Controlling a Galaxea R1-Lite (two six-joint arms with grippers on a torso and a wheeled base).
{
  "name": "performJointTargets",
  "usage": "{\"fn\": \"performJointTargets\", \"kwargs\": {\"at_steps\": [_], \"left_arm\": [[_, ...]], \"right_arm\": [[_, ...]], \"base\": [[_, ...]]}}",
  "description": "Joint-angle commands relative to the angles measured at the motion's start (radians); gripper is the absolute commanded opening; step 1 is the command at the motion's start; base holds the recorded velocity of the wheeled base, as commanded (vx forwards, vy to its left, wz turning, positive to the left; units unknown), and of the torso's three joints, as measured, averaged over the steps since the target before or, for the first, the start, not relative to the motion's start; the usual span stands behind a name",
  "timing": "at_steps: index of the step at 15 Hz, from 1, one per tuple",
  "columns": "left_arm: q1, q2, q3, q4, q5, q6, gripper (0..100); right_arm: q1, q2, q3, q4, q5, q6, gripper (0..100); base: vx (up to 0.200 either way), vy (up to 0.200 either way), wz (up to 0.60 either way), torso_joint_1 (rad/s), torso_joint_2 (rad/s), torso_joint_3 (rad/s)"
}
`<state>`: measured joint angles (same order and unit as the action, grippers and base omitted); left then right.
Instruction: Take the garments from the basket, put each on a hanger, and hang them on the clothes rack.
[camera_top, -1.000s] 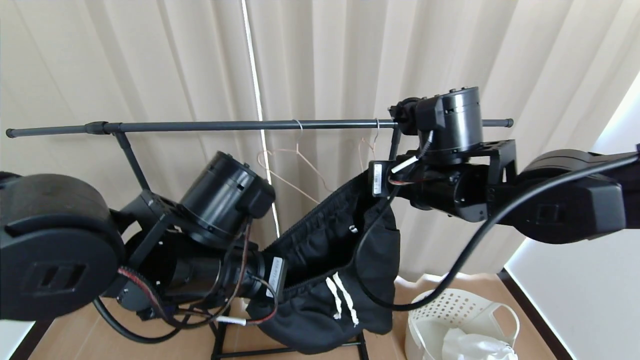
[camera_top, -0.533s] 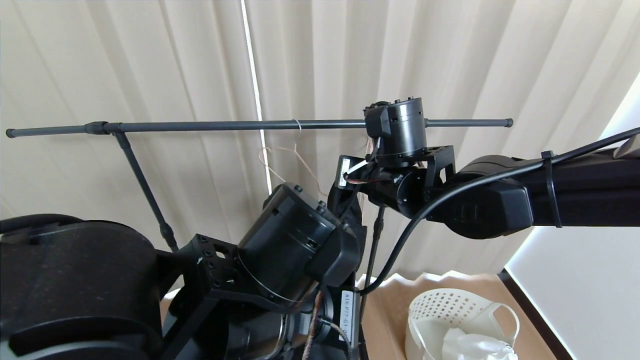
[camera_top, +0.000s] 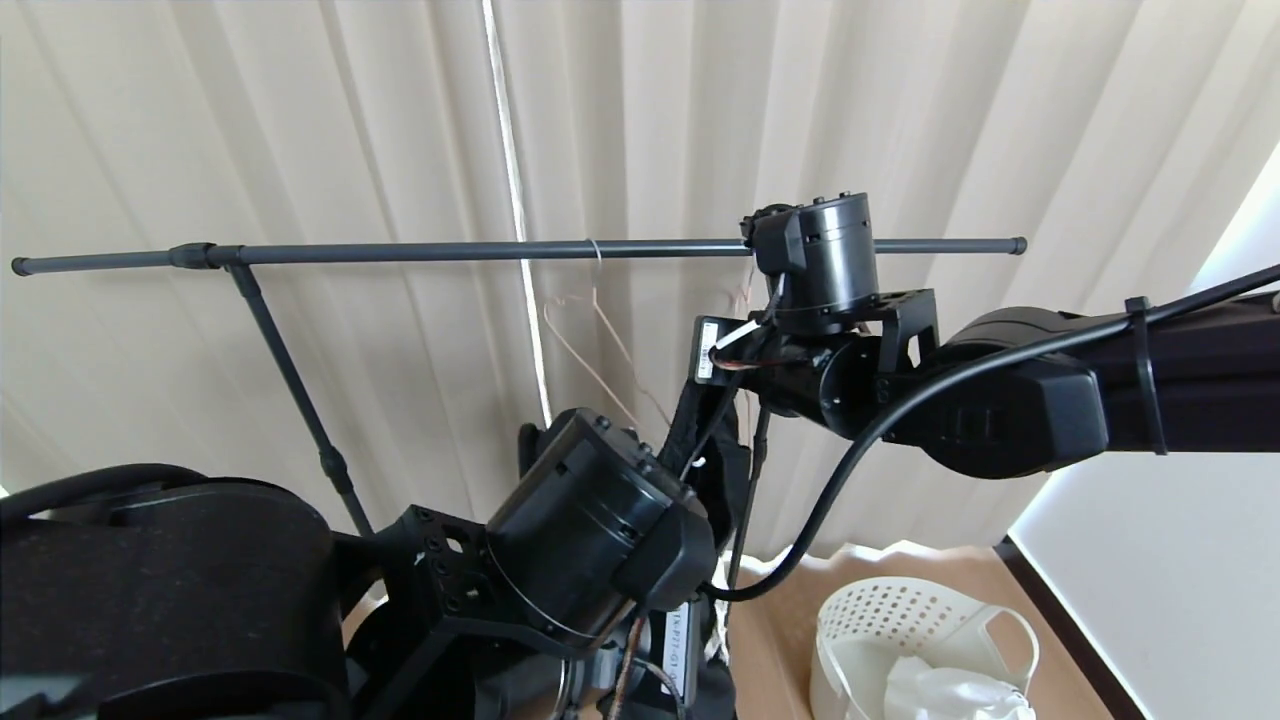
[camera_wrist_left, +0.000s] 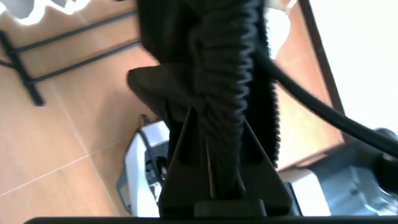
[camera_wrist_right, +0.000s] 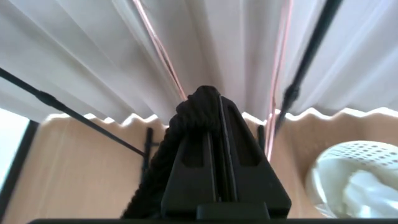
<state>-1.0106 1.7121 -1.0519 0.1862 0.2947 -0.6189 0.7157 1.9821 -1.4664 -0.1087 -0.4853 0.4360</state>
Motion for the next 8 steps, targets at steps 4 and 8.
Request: {"fn": "performJointTargets", "kwargs": {"at_steps": [4,8], "left_arm": [[0.211,-0.002,0.018,-0.011,0.038,0.076,0],[0.287,0.096,-0.076,-0.036,0.038,0.105,0]], "right_arm": [[-0.036,-0.157,0.110,0.100,0.002,-0.134,0],[-0.035,-0.266,0.256,0.123,0.004,-0.298,0]], "base": [[0.000,0.000,0.00,0.000,0.00,0.000],[0.000,0.000,0.00,0.000,0.00,0.000]]}}
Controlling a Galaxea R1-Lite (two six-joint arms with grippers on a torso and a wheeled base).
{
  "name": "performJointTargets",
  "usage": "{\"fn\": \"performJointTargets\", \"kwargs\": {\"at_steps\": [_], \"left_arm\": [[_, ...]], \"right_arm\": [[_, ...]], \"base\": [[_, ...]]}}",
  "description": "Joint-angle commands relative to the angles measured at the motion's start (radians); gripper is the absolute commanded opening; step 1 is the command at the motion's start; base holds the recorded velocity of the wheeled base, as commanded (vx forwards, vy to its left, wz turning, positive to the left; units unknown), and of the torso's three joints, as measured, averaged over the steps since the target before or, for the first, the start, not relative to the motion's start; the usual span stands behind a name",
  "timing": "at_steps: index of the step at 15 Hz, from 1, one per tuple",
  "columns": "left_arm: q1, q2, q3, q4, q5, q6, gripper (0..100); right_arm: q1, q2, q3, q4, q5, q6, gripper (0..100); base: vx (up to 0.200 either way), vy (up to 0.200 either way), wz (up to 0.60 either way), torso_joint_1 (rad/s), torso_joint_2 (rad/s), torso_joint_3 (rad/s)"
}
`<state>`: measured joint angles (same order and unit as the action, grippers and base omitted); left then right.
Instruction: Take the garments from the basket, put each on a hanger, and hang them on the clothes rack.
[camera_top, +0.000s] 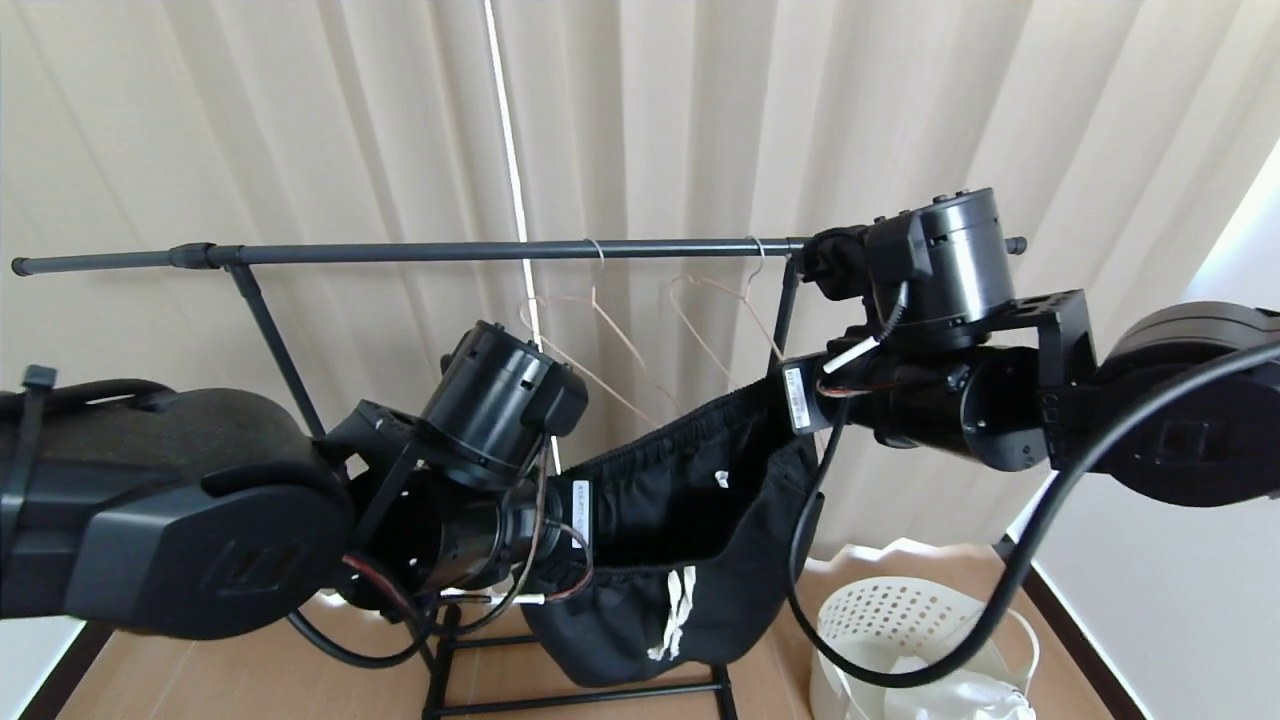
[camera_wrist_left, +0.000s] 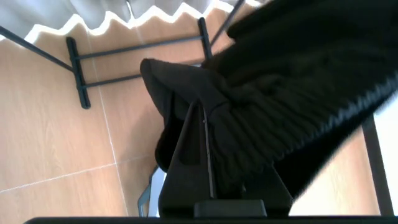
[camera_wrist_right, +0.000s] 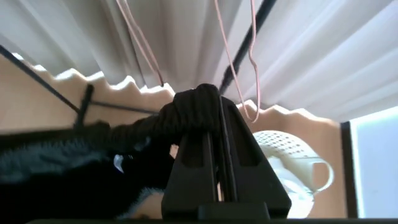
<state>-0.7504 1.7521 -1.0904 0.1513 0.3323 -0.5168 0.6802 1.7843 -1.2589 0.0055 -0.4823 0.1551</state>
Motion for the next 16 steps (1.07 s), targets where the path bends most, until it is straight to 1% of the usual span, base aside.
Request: {"fn": "performJointTargets", "kwargs": {"at_steps": [1,2,3,5,6,16], "left_arm": [[0.034,0.087,-0.074,-0.001,0.001,0.003,0],[0.036,0.096,-0.083,-0.001,0.001,0.003,0],[0.039,0.121,-0.109,-0.001,0.001,0.001,0],[0.037,0.133,-0.117,-0.009,0.001,0.003,0],[0.037,0.133,-0.115,-0.009,0.001,0.003,0],[0.033,0.118,-0.123,-0.009,0.002,0.003,0]], "right_arm": [[0.001,-0.086,0.073,0.028,0.001,-0.035,0],[0.002,-0.089,0.078,0.034,0.001,-0.040,0],[0.004,-0.097,0.098,0.057,-0.001,-0.063,0],[0.002,-0.105,0.141,0.060,-0.009,-0.126,0],[0.002,-0.106,0.145,0.060,-0.009,-0.137,0],[0.001,-0.106,0.145,0.060,-0.009,-0.138,0]], "base": [[0.000,0.000,0.00,0.000,0.00,0.000],[0.000,0.000,0.00,0.000,0.00,0.000],[0.000,0.000,0.00,0.000,0.00,0.000],[0.000,0.000,0.00,0.000,0.00,0.000],[0.000,0.000,0.00,0.000,0.00,0.000],[0.000,0.000,0.00,0.000,0.00,0.000]]}}
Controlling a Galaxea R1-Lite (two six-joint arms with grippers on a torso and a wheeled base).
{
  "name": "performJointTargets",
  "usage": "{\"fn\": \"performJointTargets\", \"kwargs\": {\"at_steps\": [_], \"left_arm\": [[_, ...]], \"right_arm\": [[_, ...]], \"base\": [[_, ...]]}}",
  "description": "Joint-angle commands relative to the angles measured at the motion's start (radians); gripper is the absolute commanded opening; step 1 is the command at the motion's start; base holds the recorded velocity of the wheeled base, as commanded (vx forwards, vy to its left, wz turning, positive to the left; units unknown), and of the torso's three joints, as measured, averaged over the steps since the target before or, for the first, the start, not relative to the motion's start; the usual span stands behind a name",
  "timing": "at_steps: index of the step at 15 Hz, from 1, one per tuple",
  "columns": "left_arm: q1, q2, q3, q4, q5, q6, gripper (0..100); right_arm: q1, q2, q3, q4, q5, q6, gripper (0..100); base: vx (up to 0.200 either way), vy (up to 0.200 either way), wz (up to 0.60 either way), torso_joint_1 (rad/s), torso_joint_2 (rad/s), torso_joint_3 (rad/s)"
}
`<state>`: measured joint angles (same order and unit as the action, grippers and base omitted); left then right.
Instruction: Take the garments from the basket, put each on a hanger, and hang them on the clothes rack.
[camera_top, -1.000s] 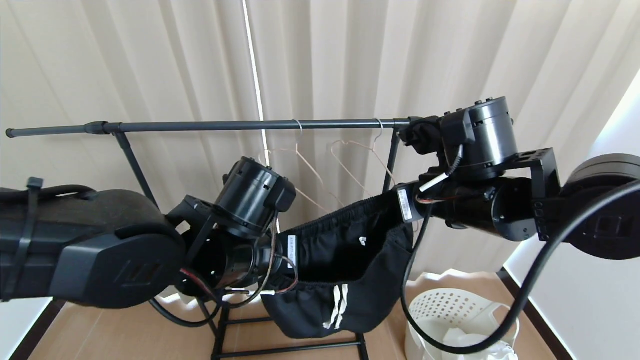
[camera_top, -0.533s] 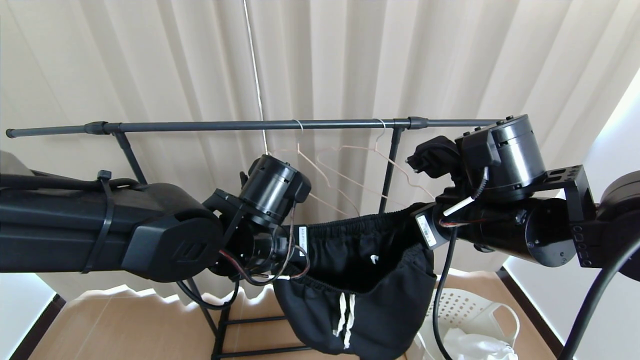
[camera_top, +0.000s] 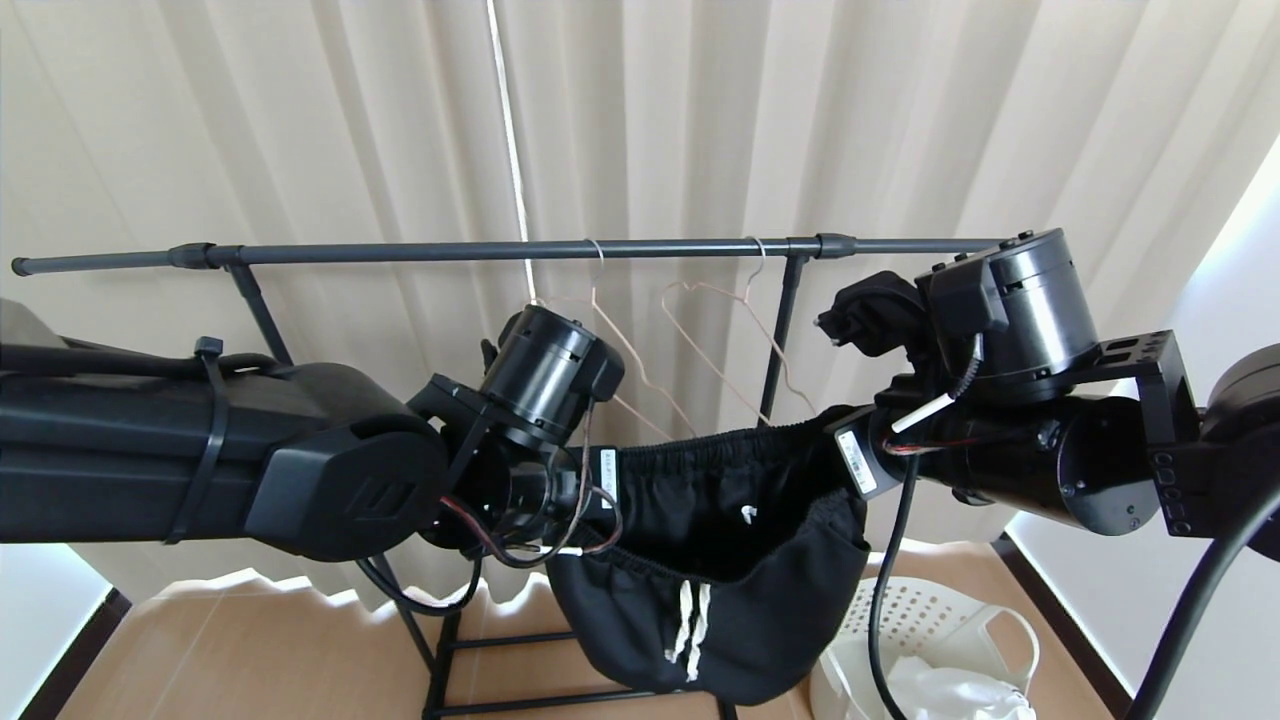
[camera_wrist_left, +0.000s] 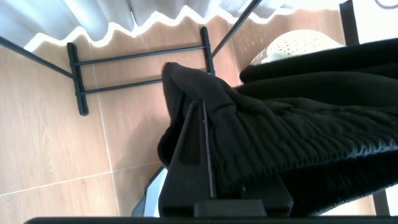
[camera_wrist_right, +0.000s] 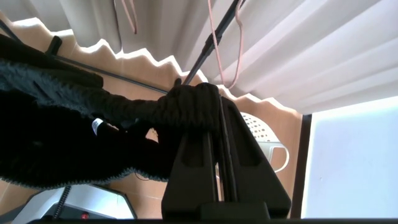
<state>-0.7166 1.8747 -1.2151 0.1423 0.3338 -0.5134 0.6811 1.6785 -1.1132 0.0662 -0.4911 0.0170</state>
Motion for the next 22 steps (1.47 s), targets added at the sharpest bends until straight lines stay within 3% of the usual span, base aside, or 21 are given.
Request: {"fn": "performJointTargets", "kwargs": {"at_steps": [1,4,5,12,17,22], "left_arm": [[-0.001,-0.005,0.002,0.000,0.001,0.000,0],[-0.003,-0.019,0.006,0.003,0.001,0.001,0],[-0.007,-0.026,0.012,0.003,0.001,0.013,100],[-0.040,-0.072,0.074,0.002,-0.002,0.030,100],[-0.006,-0.063,0.062,-0.001,-0.007,0.035,100],[0.054,0.115,-0.176,0.000,-0.001,0.036,100]], "right_arm": [[0.000,0.000,0.000,0.000,-0.001,0.000,0],[-0.002,-0.010,-0.002,-0.002,-0.001,-0.002,0],[-0.002,-0.011,0.000,-0.002,-0.001,-0.003,0],[-0.003,-0.011,0.007,-0.002,-0.003,-0.003,0],[-0.006,-0.017,0.027,-0.002,-0.003,-0.032,0],[-0.005,-0.131,0.173,-0.009,0.002,-0.236,0]], "base": [[0.000,0.000,0.00,0.000,0.00,0.000],[0.000,0.000,0.00,0.000,0.00,0.000],[0.000,0.000,0.00,0.000,0.00,0.000],[0.000,0.000,0.00,0.000,0.00,0.000],[0.000,0.000,0.00,0.000,0.00,0.000],[0.000,0.000,0.00,0.000,0.00,0.000]]}}
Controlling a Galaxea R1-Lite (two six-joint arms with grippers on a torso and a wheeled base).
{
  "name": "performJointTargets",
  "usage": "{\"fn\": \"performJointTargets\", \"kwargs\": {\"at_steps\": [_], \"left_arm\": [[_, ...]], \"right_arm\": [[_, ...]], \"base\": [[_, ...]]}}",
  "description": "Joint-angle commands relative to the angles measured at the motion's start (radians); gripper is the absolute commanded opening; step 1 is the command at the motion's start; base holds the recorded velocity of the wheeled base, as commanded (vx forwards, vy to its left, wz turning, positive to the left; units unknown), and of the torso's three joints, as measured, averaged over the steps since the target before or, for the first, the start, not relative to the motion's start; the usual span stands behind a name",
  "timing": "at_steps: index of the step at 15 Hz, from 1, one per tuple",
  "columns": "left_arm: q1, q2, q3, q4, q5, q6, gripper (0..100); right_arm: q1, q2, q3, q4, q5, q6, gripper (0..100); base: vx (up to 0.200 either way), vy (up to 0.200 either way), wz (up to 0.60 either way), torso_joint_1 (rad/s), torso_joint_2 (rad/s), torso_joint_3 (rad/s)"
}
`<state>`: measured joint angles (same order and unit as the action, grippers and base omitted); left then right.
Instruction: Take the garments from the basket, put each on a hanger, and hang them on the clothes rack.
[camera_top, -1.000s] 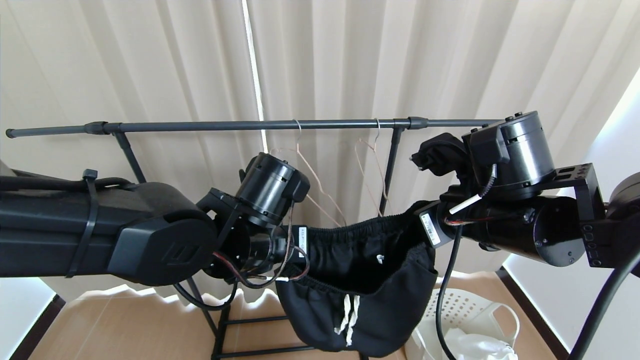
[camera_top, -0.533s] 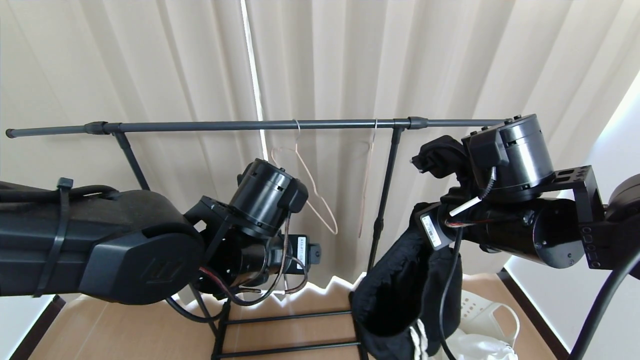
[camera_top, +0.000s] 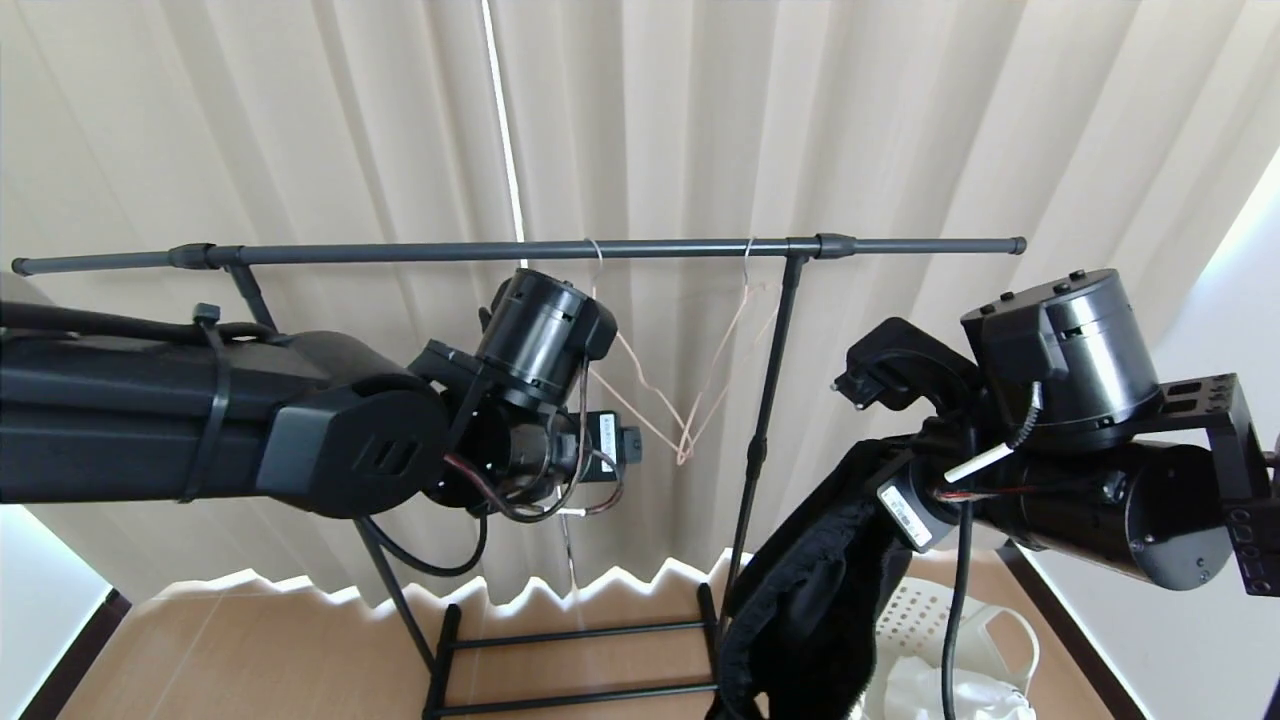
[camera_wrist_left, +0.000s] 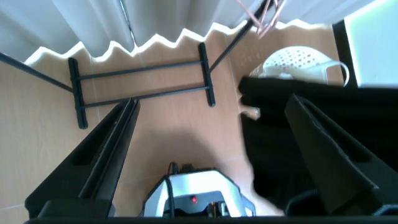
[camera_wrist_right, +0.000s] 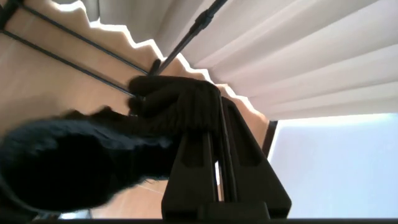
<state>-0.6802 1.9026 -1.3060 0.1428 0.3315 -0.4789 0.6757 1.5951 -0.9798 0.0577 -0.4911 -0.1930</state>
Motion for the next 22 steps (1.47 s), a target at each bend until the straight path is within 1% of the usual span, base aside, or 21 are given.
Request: {"fn": "performJointTargets", "kwargs": {"at_steps": [1,3,4,5,6,7,8,10,12,14,16,18,19,22], "left_arm": [[0.022,0.108,-0.118,0.000,0.001,0.000,100],[0.050,0.190,-0.228,0.000,0.003,0.000,100],[0.057,0.211,-0.251,-0.002,0.003,-0.001,100],[0.074,0.262,-0.312,-0.002,0.003,-0.006,100],[0.077,0.274,-0.328,-0.002,0.003,-0.007,100],[0.077,0.328,-0.392,-0.035,0.014,-0.026,100],[0.077,0.352,-0.418,-0.065,0.026,-0.026,100],[0.077,0.382,-0.447,-0.109,0.029,-0.029,100],[0.076,0.408,-0.450,-0.201,0.032,-0.027,100],[0.080,0.443,-0.450,-0.284,0.073,-0.029,100],[0.082,0.467,-0.455,-0.310,0.093,-0.029,100],[0.096,0.515,-0.504,-0.333,0.123,-0.027,100],[0.102,0.558,-0.555,-0.330,0.156,-0.026,100],[0.114,0.587,-0.582,-0.325,0.169,-0.023,100]], "right_arm": [[0.001,-0.050,0.047,-0.001,0.003,-0.036,0],[0.005,-0.058,0.061,-0.006,0.003,-0.039,0],[0.007,-0.060,0.061,-0.007,0.003,-0.042,0],[0.005,-0.069,0.064,-0.007,0.005,-0.043,0],[0.007,-0.070,0.064,-0.007,0.006,-0.043,0],[0.007,-0.081,0.069,-0.007,0.006,-0.043,0],[0.007,-0.087,0.070,-0.007,0.006,-0.045,0],[0.007,-0.096,0.078,-0.007,0.006,-0.045,0],[0.007,-0.104,0.082,-0.007,0.008,-0.043,0],[0.007,-0.103,0.084,-0.015,0.008,-0.045,0],[0.007,-0.103,0.084,-0.018,0.008,-0.045,0],[0.007,-0.101,0.085,-0.019,0.009,-0.045,0],[0.007,-0.101,0.087,-0.019,0.009,-0.043,0],[0.007,-0.096,0.087,-0.019,0.011,-0.043,0]], "base": [[0.000,0.000,0.00,0.000,0.00,0.000],[0.000,0.000,0.00,0.000,0.00,0.000],[0.000,0.000,0.00,0.000,0.00,0.000],[0.000,0.000,0.00,0.000,0.00,0.000],[0.000,0.000,0.00,0.000,0.00,0.000],[0.000,0.000,0.00,0.000,0.00,0.000],[0.000,0.000,0.00,0.000,0.00,0.000],[0.000,0.000,0.00,0.000,0.00,0.000],[0.000,0.000,0.00,0.000,0.00,0.000],[0.000,0.000,0.00,0.000,0.00,0.000],[0.000,0.000,0.00,0.000,0.00,0.000],[0.000,0.000,0.00,0.000,0.00,0.000],[0.000,0.000,0.00,0.000,0.00,0.000],[0.000,0.000,0.00,0.000,0.00,0.000]]}}
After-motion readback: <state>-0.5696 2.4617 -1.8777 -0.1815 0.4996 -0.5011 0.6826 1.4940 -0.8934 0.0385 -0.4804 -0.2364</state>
